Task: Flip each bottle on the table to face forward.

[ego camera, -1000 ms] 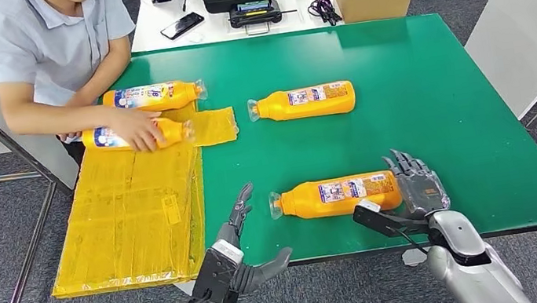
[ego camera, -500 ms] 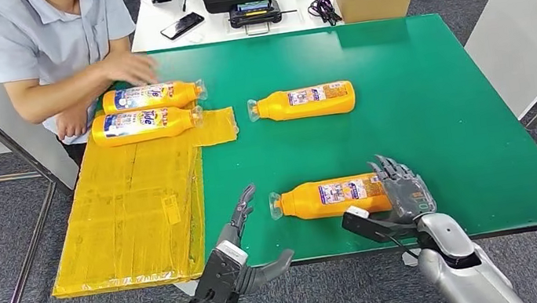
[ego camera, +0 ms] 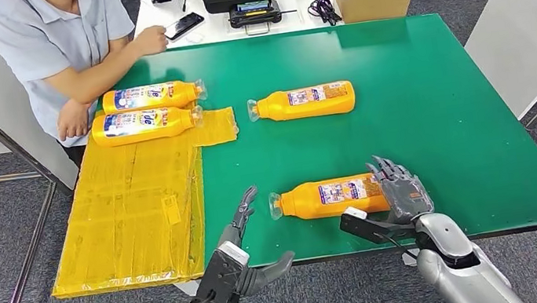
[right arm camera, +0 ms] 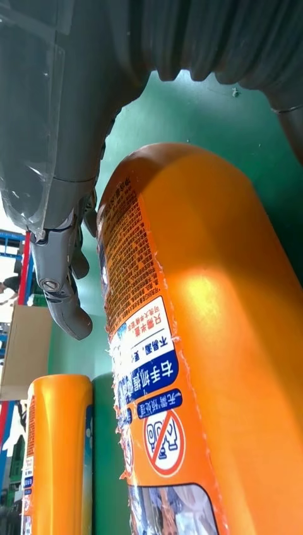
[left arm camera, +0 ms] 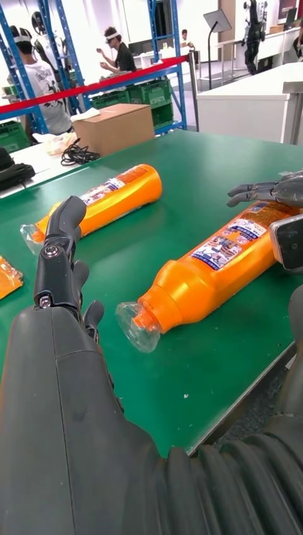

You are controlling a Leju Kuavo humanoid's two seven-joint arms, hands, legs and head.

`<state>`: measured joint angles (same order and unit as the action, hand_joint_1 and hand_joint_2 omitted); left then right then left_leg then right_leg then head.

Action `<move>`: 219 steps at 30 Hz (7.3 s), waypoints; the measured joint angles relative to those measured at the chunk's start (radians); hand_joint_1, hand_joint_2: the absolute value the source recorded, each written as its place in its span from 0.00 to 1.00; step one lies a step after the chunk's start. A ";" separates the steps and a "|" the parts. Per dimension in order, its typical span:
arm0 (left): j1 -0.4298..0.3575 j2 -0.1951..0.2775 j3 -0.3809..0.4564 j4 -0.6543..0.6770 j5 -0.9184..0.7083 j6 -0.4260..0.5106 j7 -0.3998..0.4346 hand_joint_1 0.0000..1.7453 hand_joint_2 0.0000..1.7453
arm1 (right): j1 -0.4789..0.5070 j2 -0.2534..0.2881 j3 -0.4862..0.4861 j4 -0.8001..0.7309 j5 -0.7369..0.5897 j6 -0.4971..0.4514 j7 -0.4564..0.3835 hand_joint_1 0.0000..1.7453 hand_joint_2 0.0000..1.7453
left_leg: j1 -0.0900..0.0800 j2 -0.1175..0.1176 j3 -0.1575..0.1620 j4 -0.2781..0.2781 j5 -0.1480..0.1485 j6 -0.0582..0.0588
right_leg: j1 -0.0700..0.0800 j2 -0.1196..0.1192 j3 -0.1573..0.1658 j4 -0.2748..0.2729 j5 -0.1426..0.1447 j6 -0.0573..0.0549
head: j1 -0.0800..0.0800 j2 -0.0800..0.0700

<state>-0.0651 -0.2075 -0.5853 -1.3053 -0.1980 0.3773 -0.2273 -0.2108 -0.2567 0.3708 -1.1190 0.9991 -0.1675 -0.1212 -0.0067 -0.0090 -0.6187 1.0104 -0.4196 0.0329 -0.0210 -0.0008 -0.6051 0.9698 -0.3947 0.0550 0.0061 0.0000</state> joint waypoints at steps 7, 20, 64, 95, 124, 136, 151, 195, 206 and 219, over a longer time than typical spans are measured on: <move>-0.001 0.000 -0.009 0.000 0.000 0.000 0.000 0.00 1.00 | -0.002 0.000 0.006 0.000 -0.001 0.001 0.001 0.00 1.00 | 0.000 0.000 0.000 0.000 0.000 0.000 | 0.000 0.000 0.000 0.000 0.000 0.000 | 0.000 0.000; -0.032 0.000 -0.025 0.025 0.002 -0.020 0.003 0.00 1.00 | -0.099 0.024 0.032 0.079 -0.038 0.032 -0.013 0.00 1.00 | 0.000 0.000 0.000 0.000 0.001 0.001 | 0.000 0.000 0.000 0.000 0.000 0.000 | 0.000 0.000; -0.099 -0.005 -0.094 0.112 0.024 -0.064 0.002 0.00 1.00 | -0.293 -0.048 0.139 0.297 -0.378 0.357 -0.062 0.96 1.00 | 0.000 0.001 0.008 0.000 0.001 0.001 | 0.000 0.000 0.007 0.000 0.001 0.000 | 0.000 0.000; -0.096 -0.012 -0.095 0.096 0.077 0.066 -0.153 0.00 1.00 | -0.183 -0.013 0.118 0.218 -0.500 0.170 -0.210 1.00 1.00 | 0.000 0.000 0.005 0.000 0.001 0.001 | 0.000 0.000 0.006 0.000 0.000 0.000 | 0.000 0.000; 0.028 0.017 -0.010 -0.104 0.752 -0.081 -0.224 0.00 1.00 | -0.028 0.140 -0.053 -0.038 -0.681 0.237 -0.324 1.00 1.00 | 0.000 0.000 0.001 0.000 0.001 0.001 | 0.000 0.000 0.001 0.000 0.000 0.000 | 0.000 0.000; -0.046 0.012 -0.004 0.049 0.778 -0.200 -0.213 0.00 1.00 | -0.047 0.171 0.001 -0.027 -0.732 0.315 -0.354 1.00 1.00 | 0.000 0.000 0.000 0.000 0.001 0.001 | 0.000 0.000 0.001 0.000 0.000 0.000 | 0.000 0.000; -0.134 -0.022 0.025 0.152 0.651 -0.146 -0.331 0.00 1.00 | -0.102 0.195 0.127 0.026 -0.746 0.377 -0.367 1.00 1.00 | 0.000 -0.001 0.000 0.000 0.001 0.001 | 0.000 0.000 0.001 0.000 0.000 0.000 | 0.000 0.000; -0.164 -0.047 0.062 0.215 0.618 -0.211 -0.339 1.00 1.00 | -0.142 0.215 0.211 0.143 -0.801 0.404 -0.364 0.00 1.00 | 0.000 0.000 0.000 0.000 0.001 0.001 | 0.000 0.000 0.001 0.000 0.000 0.000 | 0.000 0.000; -0.161 -0.046 0.062 0.203 0.579 -0.169 -0.346 1.00 1.00 | -0.136 0.215 0.212 0.146 -0.790 0.378 -0.362 0.00 1.00 | 0.000 0.000 0.000 0.000 0.001 0.001 | 0.000 0.000 0.001 0.000 0.000 0.000 | 0.000 0.000; -0.183 -0.034 0.172 0.182 -0.504 0.308 -0.260 1.00 1.00 | -0.083 0.198 0.105 0.148 -0.694 0.239 -0.412 0.00 1.00 | 0.000 0.000 0.000 0.000 0.001 0.001 | 0.000 0.000 0.001 0.000 0.000 0.000 | 0.000 0.000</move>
<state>-0.2482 -0.2416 -0.4133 -1.1232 -0.7024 0.6853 -0.4873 -0.2934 -0.0591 0.4754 -0.9708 0.3056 0.0712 -0.5330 -0.0065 -0.0095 -0.6184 1.0105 -0.4185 0.0337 -0.0210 -0.0009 -0.6043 0.9700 -0.3944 0.0552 0.0064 0.0000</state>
